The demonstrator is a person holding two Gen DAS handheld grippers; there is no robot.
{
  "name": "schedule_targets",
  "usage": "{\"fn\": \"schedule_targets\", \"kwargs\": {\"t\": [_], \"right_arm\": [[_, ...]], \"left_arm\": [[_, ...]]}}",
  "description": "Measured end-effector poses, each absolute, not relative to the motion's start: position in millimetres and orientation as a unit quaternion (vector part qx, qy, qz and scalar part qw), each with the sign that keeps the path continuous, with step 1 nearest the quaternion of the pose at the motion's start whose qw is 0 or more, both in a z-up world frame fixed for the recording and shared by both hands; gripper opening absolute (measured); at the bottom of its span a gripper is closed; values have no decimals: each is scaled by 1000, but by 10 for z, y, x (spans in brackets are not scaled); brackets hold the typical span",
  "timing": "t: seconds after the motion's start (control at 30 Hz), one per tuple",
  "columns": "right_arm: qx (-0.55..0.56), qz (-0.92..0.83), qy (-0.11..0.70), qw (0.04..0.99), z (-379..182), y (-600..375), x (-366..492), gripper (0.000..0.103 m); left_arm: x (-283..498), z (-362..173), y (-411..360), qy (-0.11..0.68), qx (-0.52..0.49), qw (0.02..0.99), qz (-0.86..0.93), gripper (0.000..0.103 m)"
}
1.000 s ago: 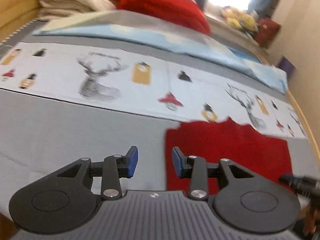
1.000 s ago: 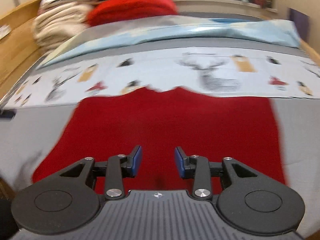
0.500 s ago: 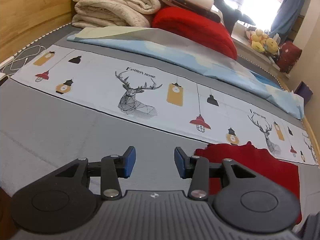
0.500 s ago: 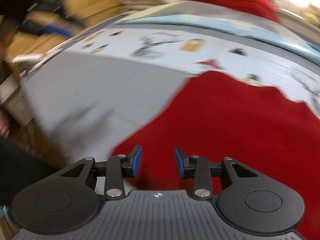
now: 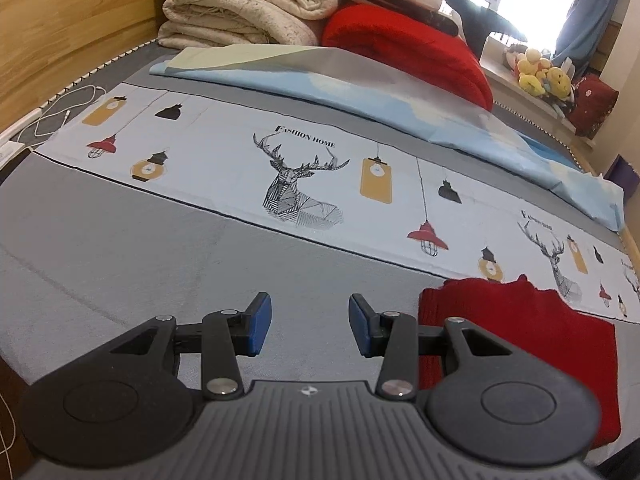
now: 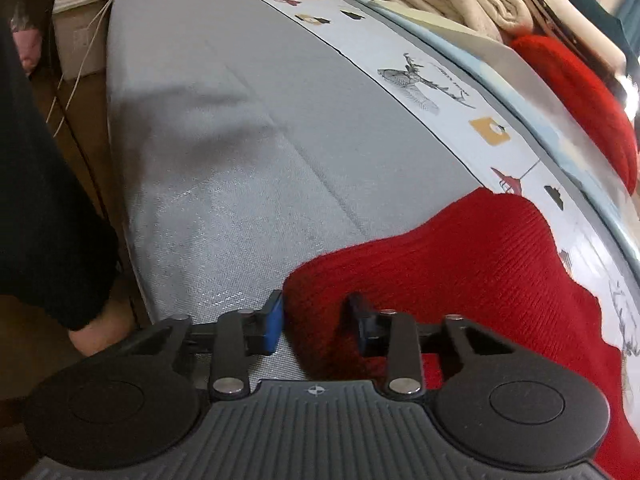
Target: Fold small clothes
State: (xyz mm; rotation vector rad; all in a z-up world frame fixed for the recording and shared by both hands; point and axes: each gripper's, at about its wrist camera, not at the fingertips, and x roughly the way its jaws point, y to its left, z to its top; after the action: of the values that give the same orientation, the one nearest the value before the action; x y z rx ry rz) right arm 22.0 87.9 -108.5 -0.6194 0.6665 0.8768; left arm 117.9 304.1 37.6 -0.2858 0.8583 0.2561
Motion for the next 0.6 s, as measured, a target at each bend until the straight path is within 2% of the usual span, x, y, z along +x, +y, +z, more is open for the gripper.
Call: {"fn": "schedule_targets", "kwargs": {"t": [0.1,0.3,0.47,0.6], "right_arm": [[-244,413,323,816,-974,758,335,20],[-90,367,273,885,-259,-28,508,17],[77,248,241,935,218,-1505,743,17],[198,99,266,938,67,-2731,689,17]], "left_arm": [[1227,409,2960,409,-140,893,120,47],[1416,498,2663,396,-148,901,98,47],[1671,507,2258,392,-161,904,66,47],[1871,500,1835,387,-142,911,35,47]]}}
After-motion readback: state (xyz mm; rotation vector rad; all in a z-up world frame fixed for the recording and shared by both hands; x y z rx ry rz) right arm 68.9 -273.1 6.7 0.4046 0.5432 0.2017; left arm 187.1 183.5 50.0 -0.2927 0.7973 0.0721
